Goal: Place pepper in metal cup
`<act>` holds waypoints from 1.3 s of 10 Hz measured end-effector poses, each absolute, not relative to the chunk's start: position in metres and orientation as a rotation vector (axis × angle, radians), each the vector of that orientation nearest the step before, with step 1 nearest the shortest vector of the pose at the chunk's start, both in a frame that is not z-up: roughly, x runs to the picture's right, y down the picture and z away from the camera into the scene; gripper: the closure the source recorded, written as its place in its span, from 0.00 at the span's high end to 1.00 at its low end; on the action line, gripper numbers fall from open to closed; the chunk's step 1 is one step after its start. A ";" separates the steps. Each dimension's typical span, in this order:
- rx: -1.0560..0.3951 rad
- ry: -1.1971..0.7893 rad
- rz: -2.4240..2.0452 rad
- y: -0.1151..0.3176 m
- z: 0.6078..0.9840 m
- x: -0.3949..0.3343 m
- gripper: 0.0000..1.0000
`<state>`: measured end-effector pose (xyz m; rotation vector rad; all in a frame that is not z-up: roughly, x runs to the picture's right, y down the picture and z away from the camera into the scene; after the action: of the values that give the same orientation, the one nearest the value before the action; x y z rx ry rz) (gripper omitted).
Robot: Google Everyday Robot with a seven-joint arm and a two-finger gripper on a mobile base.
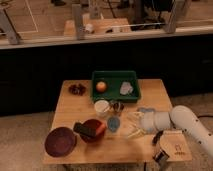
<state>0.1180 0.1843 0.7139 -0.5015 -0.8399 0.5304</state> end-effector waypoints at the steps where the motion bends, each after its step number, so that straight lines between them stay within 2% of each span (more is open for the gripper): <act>1: -0.500 -0.868 0.538 0.186 0.717 0.112 0.80; 8: -0.542 -0.940 0.523 0.199 0.748 0.061 0.80; 13: -0.572 -1.040 0.510 0.197 0.755 0.032 0.80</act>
<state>0.0317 0.1968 0.7548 -0.5720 -1.0400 0.5095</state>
